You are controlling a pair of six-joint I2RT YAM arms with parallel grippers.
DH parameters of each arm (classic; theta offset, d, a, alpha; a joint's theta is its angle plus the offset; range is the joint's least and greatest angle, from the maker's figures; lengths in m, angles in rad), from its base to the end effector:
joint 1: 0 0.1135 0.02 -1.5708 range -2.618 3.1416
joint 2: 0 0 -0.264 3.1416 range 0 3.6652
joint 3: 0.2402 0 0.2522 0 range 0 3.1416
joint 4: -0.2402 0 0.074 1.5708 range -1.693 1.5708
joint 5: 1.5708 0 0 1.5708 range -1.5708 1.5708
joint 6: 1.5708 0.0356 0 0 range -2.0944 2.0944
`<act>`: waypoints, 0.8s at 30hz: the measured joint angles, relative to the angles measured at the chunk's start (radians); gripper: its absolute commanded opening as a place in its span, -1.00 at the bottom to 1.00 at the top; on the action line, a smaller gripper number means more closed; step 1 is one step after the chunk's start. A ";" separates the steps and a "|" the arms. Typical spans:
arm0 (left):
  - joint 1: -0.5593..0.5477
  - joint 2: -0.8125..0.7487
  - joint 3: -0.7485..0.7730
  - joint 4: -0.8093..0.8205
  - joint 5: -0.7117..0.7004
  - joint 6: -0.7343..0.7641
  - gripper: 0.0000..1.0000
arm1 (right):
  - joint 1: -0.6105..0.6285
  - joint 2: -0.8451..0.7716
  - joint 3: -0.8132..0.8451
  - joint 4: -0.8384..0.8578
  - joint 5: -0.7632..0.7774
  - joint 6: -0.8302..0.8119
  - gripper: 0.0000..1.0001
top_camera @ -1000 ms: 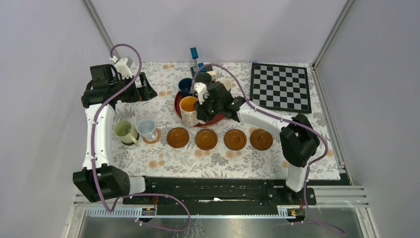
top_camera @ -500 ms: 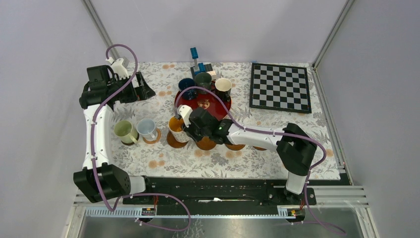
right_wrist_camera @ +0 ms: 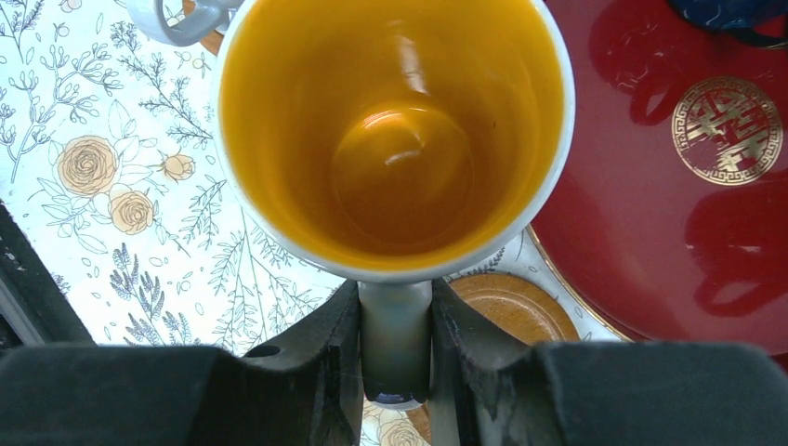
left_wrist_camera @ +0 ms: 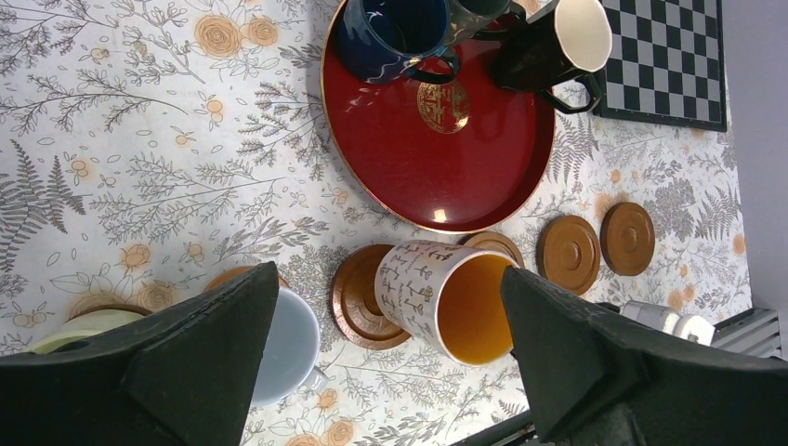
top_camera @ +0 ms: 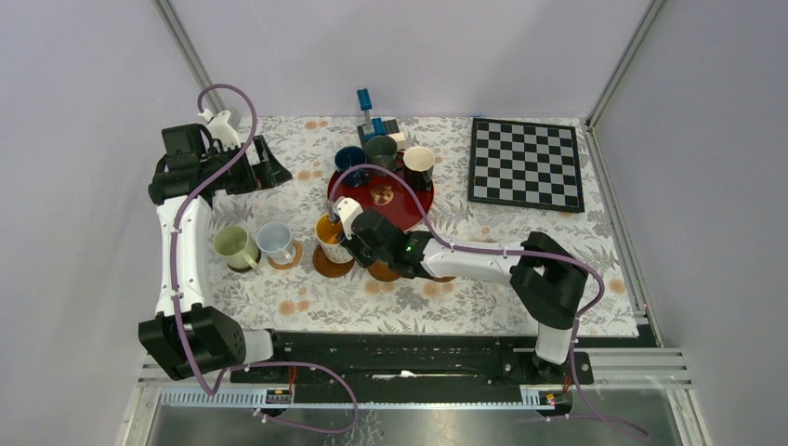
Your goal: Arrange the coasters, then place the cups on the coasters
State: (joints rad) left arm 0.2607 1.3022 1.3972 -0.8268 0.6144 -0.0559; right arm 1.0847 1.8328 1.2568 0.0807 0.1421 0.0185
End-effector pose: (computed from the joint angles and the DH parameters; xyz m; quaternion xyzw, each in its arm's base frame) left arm 0.2611 0.0484 0.3821 -0.0156 0.8791 -0.2350 0.4144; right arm 0.2019 0.3713 0.2335 -0.4041 0.7563 0.2158 0.4671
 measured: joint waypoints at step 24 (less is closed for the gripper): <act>0.011 -0.018 -0.013 0.013 0.018 -0.003 0.98 | 0.016 0.076 0.009 0.052 -0.002 0.065 -1.00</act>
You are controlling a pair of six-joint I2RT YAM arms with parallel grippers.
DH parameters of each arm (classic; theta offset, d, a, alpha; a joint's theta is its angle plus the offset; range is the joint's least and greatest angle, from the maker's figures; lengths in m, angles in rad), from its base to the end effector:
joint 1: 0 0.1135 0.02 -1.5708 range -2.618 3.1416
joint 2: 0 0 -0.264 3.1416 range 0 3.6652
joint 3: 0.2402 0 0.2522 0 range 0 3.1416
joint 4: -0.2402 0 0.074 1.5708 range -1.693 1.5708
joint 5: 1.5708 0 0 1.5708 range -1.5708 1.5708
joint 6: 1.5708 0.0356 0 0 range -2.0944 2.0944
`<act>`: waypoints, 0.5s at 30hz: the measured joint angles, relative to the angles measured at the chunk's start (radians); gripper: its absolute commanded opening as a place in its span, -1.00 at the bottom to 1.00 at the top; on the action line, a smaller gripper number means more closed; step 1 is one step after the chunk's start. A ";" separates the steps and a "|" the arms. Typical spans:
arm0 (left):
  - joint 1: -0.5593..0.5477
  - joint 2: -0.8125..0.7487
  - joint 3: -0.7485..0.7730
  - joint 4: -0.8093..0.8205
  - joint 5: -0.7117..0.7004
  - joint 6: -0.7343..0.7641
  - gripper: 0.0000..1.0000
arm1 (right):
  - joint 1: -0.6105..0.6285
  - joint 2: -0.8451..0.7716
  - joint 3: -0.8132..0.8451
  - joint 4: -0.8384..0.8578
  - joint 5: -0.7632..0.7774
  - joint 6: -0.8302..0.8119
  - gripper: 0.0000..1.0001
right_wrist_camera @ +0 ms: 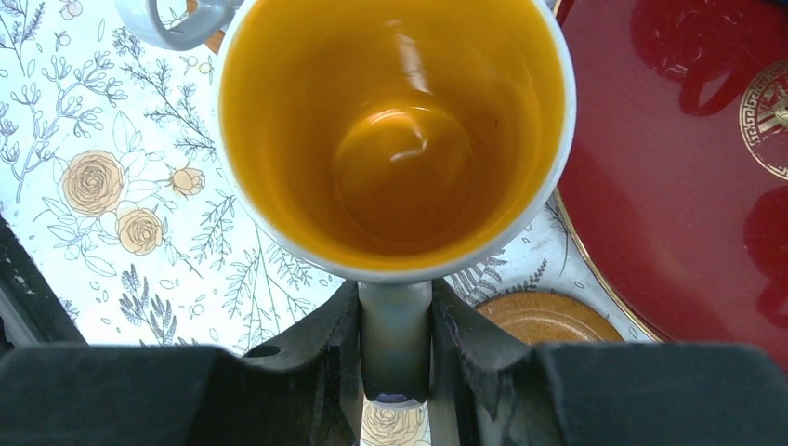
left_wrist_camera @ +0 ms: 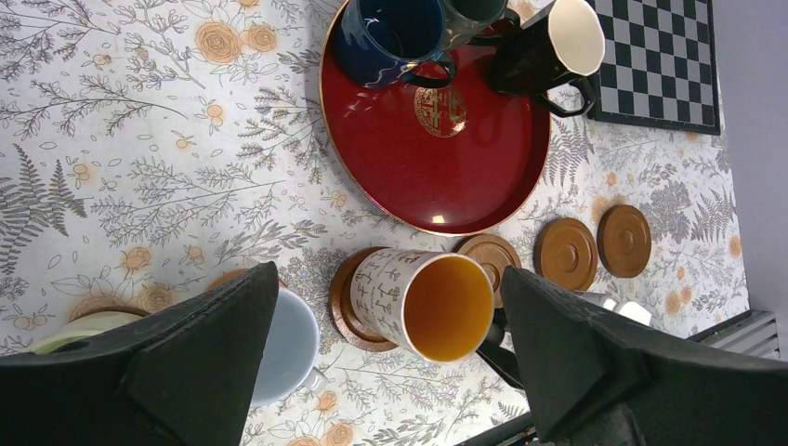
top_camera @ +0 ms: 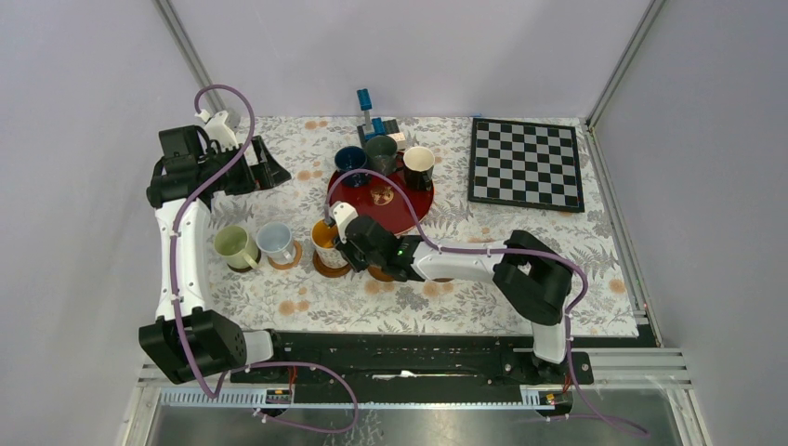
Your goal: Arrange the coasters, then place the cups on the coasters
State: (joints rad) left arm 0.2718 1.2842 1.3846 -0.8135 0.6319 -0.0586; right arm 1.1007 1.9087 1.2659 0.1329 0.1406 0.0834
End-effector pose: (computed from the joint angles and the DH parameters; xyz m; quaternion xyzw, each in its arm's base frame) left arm 0.2568 0.0498 0.3838 -0.0147 0.8739 -0.2389 0.4231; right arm 0.2015 0.3855 0.2104 -0.3880 0.7688 0.2314 0.4526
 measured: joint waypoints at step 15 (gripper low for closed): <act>0.004 0.000 0.000 0.000 0.014 0.000 0.98 | 0.008 0.011 0.010 -0.001 0.000 0.030 -1.00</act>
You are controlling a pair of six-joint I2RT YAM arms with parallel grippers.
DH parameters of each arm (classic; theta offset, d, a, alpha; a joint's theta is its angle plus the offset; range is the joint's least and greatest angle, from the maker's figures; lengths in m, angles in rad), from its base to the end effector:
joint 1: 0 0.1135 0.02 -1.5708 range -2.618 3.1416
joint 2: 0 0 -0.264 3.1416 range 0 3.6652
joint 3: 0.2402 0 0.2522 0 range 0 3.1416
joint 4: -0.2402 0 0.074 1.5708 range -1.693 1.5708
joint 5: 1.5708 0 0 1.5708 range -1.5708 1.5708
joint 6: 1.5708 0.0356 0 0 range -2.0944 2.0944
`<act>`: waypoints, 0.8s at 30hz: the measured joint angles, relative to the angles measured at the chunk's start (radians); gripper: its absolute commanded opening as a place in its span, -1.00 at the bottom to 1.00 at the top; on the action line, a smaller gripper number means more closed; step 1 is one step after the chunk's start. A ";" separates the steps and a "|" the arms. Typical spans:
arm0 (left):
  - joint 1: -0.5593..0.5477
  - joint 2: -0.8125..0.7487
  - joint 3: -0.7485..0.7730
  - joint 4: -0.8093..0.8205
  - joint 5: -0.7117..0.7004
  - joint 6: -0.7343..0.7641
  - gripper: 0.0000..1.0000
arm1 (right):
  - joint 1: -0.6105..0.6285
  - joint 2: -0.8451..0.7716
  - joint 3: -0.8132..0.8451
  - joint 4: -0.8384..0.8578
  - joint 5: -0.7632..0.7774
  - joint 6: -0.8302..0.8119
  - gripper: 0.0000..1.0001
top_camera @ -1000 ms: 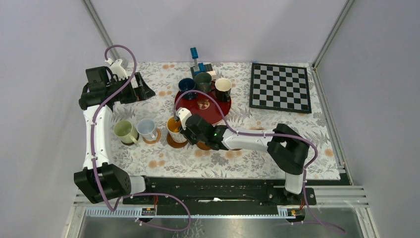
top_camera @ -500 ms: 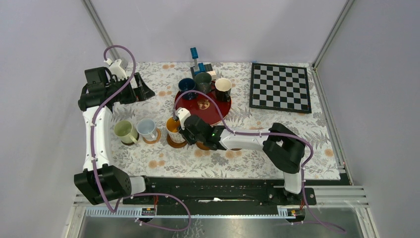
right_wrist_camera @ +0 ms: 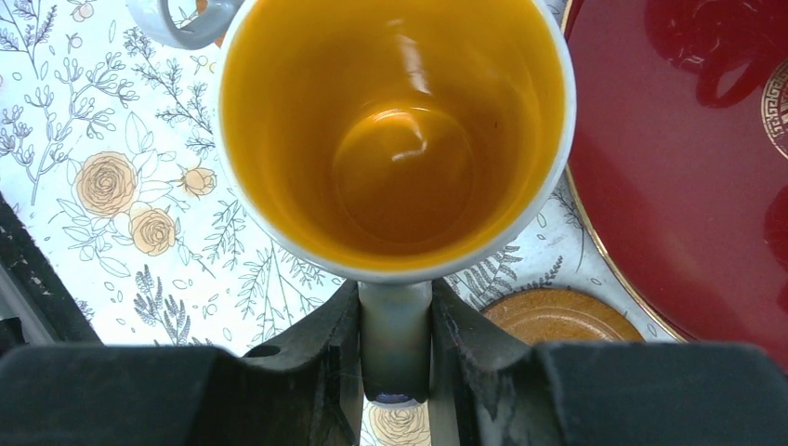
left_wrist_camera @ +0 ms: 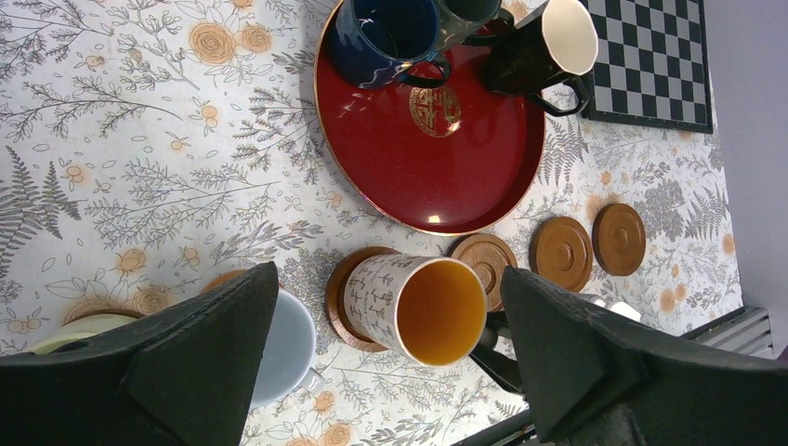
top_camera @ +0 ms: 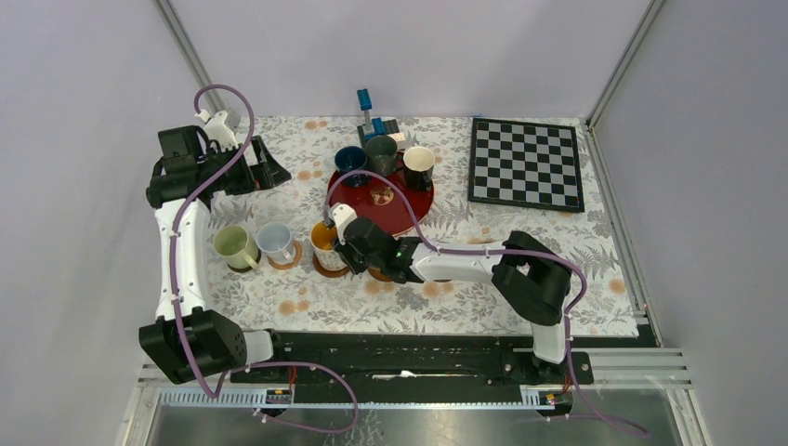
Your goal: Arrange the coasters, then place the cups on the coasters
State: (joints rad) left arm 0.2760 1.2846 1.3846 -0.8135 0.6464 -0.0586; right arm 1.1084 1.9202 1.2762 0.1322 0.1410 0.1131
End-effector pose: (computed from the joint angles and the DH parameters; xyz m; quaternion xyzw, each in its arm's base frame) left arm 0.2566 0.0504 0.3839 -0.0134 0.8724 -0.2444 0.4231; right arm 0.1997 0.3894 0.2090 -0.3797 0.7735 0.2391 0.4476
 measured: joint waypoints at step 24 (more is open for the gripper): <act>0.007 0.000 0.000 0.000 0.008 -0.003 0.98 | 0.039 0.013 0.003 0.016 0.094 0.023 -0.38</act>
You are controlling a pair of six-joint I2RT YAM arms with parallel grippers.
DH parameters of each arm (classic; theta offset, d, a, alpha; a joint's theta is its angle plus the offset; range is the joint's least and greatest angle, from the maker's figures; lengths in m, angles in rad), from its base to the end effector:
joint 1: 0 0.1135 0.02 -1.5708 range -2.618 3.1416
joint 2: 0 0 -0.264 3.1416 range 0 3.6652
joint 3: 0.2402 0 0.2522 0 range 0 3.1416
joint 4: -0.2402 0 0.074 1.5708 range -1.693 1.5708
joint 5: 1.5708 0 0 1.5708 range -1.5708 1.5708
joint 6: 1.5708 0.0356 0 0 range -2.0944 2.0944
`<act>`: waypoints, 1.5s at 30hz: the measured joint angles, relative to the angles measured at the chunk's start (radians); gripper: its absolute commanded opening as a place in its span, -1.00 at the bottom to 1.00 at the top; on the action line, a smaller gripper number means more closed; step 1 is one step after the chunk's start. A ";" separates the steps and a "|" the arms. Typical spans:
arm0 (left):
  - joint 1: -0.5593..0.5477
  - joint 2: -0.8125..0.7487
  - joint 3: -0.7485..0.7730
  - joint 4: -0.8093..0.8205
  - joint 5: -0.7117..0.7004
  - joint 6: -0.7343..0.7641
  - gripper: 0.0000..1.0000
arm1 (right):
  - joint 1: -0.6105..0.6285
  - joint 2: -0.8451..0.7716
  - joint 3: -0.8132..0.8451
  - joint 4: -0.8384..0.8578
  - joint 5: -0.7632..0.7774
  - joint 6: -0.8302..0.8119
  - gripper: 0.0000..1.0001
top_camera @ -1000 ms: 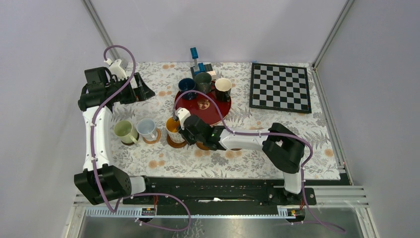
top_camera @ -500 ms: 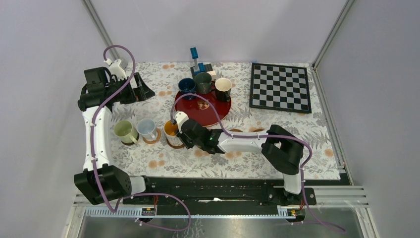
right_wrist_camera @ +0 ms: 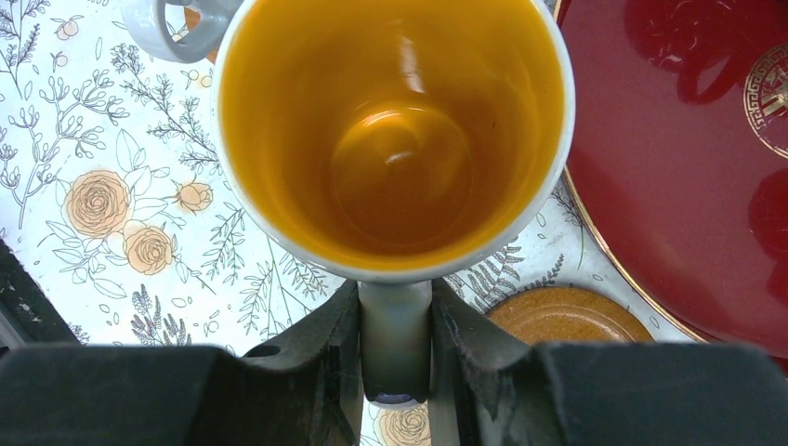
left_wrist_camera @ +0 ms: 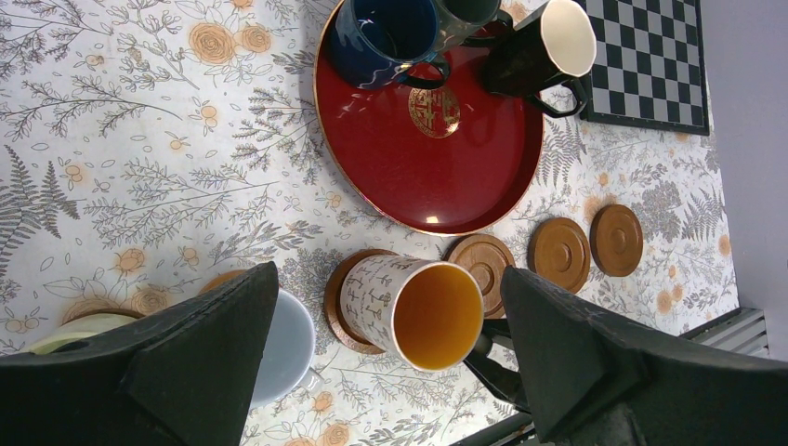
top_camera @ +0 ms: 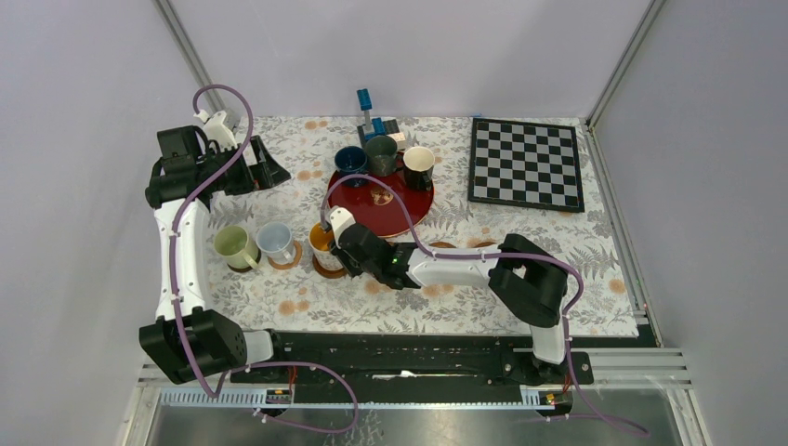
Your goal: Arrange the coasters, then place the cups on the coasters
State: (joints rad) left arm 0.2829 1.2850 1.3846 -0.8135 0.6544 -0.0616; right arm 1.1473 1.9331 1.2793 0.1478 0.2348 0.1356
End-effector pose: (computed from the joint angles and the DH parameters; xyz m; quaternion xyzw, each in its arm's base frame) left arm 0.2563 0.0519 0.3839 -0.0161 0.8715 -0.2471 0.4233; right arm 0.1882 0.3973 0.2064 -0.3626 0.7773 0.2208 0.4643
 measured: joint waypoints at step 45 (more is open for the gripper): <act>0.001 0.044 0.030 -0.007 0.049 -0.001 0.98 | -0.296 -0.211 0.208 -0.233 -0.308 -0.048 0.99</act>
State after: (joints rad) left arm 0.2840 1.3289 1.4143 -0.8204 0.7036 -0.0624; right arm 0.8513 1.7226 1.4868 -0.0856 -0.0731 0.0879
